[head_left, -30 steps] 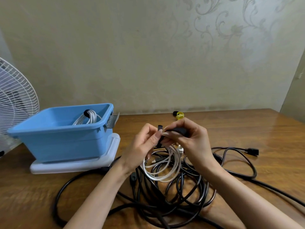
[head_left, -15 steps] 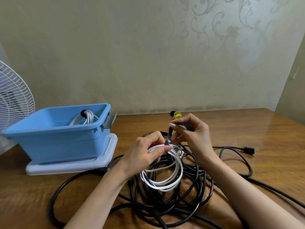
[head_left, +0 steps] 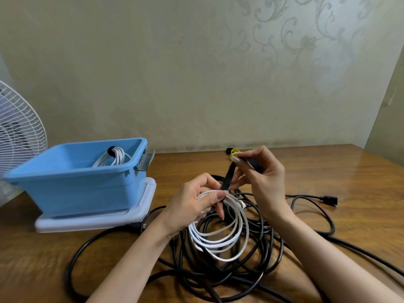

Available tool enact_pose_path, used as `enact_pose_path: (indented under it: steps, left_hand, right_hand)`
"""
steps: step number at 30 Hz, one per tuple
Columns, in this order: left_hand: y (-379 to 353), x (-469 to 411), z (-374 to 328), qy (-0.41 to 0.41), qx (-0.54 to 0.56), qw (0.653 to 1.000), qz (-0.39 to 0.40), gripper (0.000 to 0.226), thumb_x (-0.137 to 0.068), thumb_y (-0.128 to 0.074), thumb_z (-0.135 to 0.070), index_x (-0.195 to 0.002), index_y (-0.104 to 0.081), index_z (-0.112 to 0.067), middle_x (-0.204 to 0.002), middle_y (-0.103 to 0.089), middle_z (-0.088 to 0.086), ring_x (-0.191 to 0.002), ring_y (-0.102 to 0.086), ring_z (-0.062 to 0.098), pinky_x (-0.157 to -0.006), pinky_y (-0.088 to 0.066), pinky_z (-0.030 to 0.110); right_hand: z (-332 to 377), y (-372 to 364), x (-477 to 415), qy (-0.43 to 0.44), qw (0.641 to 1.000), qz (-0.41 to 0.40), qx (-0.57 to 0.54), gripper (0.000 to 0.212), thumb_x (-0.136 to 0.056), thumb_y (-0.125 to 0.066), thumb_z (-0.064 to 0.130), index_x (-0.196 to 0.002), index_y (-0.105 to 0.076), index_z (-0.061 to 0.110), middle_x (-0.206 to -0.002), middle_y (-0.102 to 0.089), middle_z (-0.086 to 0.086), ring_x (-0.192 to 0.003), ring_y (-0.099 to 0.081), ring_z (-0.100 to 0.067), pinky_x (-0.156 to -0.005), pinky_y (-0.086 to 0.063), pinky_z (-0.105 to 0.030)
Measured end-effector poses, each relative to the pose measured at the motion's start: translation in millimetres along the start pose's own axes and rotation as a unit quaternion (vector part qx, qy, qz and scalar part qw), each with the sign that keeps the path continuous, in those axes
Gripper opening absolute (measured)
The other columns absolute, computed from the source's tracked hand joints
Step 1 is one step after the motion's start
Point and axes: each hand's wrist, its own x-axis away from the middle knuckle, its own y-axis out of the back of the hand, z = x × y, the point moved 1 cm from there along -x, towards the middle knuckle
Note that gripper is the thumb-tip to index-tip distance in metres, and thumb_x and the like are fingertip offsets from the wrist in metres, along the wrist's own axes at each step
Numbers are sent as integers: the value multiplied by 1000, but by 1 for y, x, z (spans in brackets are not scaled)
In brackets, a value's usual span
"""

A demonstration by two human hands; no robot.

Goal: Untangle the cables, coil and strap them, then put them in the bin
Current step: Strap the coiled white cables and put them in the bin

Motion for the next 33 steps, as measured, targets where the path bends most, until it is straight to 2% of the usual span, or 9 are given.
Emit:
enact_pose_path:
  steps: [5, 8, 11, 15, 20, 25, 28, 29, 33]
  left_hand:
    - [-4, 4, -11, -25, -47, 998, 36, 14, -87, -61, -12, -92, -50, -8, -72, -68, 11, -44, -52, 0, -46, -36, 9]
    - [-4, 5, -11, -83, -124, 988, -47, 14, -85, -62, -8, -91, -50, -13, -74, -68, -1, -61, -64, -1, -59, -46, 10]
    - [-2, 4, -8, -147, -214, 956, -134, 28, -85, -63, 2, -90, -50, -22, -78, -61, -14, -75, -63, -9, -66, -46, 7]
    - [-8, 4, -7, -147, -206, 962, -99, 19, -85, -63, 0, -89, -55, -17, -74, -62, -15, -75, -63, -7, -66, -45, 8]
    - [-7, 3, -7, -59, -58, 995, -61, 14, -82, -66, -6, -82, -56, -15, -69, -67, -10, -60, -61, -2, -54, -44, 12]
    - [-8, 5, -9, -110, -40, 990, -78, 17, -72, -70, -14, -78, -54, -14, -72, -67, -11, -66, -63, -1, -61, -48, 13]
    - [-6, 5, -2, -148, -100, 977, -117, 13, -78, -68, -17, -82, -56, -17, -76, -65, -9, -68, -63, 2, -63, -48, 15]
    - [-6, 4, -1, -164, -135, 968, -130, 12, -82, -68, -17, -84, -56, -18, -76, -64, -10, -69, -62, 1, -64, -47, 14]
    - [-9, 1, -1, -228, -250, 931, -137, 10, -87, -59, -26, -88, -52, -18, -84, -55, -9, -76, -55, -1, -69, -42, 9]
  right_hand:
    - [-8, 1, -3, -129, 991, 24, 27, 12, -79, -68, -4, -79, -63, 7, -70, -66, -5, -57, -64, -13, -52, -52, -23]
    - [-17, 0, -2, -276, 949, 141, 52, 11, -79, -69, -3, -79, -64, 7, -69, -66, -9, -55, -60, -19, -53, -48, -31]
    - [-19, -2, 1, -363, 899, 241, 36, 13, -85, -62, -5, -78, -60, 5, -62, -64, -9, -48, -61, -15, -48, -50, -24]
    - [-21, -5, 3, -310, 935, 167, 32, 9, -82, -66, 0, -79, -64, 8, -64, -64, -6, -43, -55, -11, -43, -47, -20]
    - [-17, 6, -6, -200, 978, 31, -51, 22, -64, -72, 13, -82, -62, 6, -66, -66, -5, -41, -51, -13, -43, -45, -22]
    - [-24, -9, 5, -252, 955, 152, 46, 15, -81, -66, -5, -76, -64, 9, -71, -65, -7, -58, -60, -14, -54, -50, -22]
    - [-25, -8, 1, -292, 919, 247, 97, 9, -80, -72, 2, -83, -64, -1, -66, -67, -4, -57, -62, -14, -62, -52, -29]
    - [-23, -7, 1, -302, 907, 273, 109, 19, -78, -74, 8, -91, -66, -3, -68, -68, -4, -60, -63, -16, -67, -50, -35]
    - [-20, -9, 4, -318, 883, 336, 82, 12, -75, -71, 14, -86, -73, 18, -74, -71, -7, -64, -67, -18, -73, -53, -40]
